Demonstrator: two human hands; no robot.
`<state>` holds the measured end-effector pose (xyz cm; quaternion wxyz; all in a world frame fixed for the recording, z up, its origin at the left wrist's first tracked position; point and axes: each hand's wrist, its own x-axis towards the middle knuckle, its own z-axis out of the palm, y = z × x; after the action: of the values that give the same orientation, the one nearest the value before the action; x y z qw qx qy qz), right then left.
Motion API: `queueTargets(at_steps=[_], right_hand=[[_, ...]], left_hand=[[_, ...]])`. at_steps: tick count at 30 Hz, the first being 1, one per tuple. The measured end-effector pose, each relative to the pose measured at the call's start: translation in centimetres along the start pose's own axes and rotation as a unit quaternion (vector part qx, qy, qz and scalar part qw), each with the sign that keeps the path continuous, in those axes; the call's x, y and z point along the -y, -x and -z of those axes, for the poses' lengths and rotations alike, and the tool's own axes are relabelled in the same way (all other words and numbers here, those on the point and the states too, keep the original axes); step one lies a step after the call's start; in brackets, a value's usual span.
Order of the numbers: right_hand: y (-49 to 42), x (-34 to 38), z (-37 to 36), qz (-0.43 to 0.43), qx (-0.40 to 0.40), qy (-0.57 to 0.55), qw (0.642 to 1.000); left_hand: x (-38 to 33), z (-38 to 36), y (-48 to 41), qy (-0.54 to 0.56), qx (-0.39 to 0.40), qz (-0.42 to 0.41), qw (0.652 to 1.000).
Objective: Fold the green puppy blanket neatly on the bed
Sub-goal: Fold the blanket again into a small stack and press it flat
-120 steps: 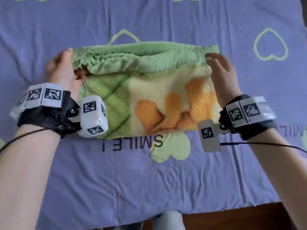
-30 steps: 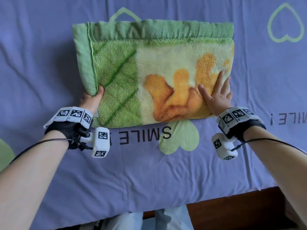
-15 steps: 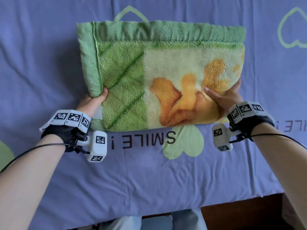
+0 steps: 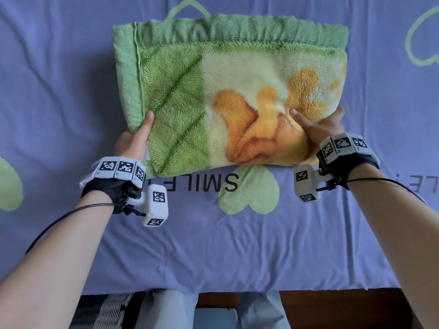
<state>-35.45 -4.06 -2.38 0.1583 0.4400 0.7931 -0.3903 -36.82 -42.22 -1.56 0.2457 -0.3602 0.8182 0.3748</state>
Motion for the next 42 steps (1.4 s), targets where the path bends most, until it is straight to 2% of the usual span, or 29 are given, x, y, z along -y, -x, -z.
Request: queueTargets(at_steps=[4,8,12,18,23,29,32,35,37,39,42], right_hand=[[0.6,-1.2,2.3,0.005,0.02,0.0,1.0],[1.7,-3.5,4.9,0.082,-0.017,-0.034,0.996],[3.2,-8.6,9.6,0.088,-0.04,-0.057,0.994],[5.4,-17.2,18.8,0.1,-0.079,-0.071,0.989],[6.3,-23.4,26.5,0.117,-0.136,-0.081,0.98],[6.2,-28.2,33.5,0.094,-0.184,-0.058,0.977],[5.6,-30.0,35.3,0.087,-0.186,-0.04,0.978],[4.7,-32.1,36.0,0.074,-0.151,-0.035,0.985],[3.9,-33.1,35.6,0.057,-0.118,-0.026,0.991],[3.1,-33.9,34.6,0.05,-0.104,0.011,0.993],[3.1,-34.4,33.2,0.086,-0.151,0.099,0.98]], left_hand=[[0.6,-0.9,4.2,0.049,-0.029,-0.01,0.998],[2.2,-2.5,8.9,0.103,-0.049,-0.017,0.993],[3.5,-6.1,13.6,0.156,-0.041,-0.032,0.986],[2.8,-11.5,20.2,0.096,-0.021,-0.091,0.991],[1.4,-17.1,25.9,0.094,0.025,-0.166,0.981],[0.2,-23.1,30.7,0.092,0.076,-0.199,0.973],[0.8,-24.9,31.9,0.059,0.07,-0.216,0.972],[2.3,-26.1,32.8,0.016,0.065,-0.217,0.974],[3.6,-26.5,33.2,-0.051,0.071,-0.184,0.979],[4.7,-26.6,33.2,-0.15,0.117,-0.139,0.972],[4.9,-26.7,32.3,-0.216,0.147,-0.102,0.96]])
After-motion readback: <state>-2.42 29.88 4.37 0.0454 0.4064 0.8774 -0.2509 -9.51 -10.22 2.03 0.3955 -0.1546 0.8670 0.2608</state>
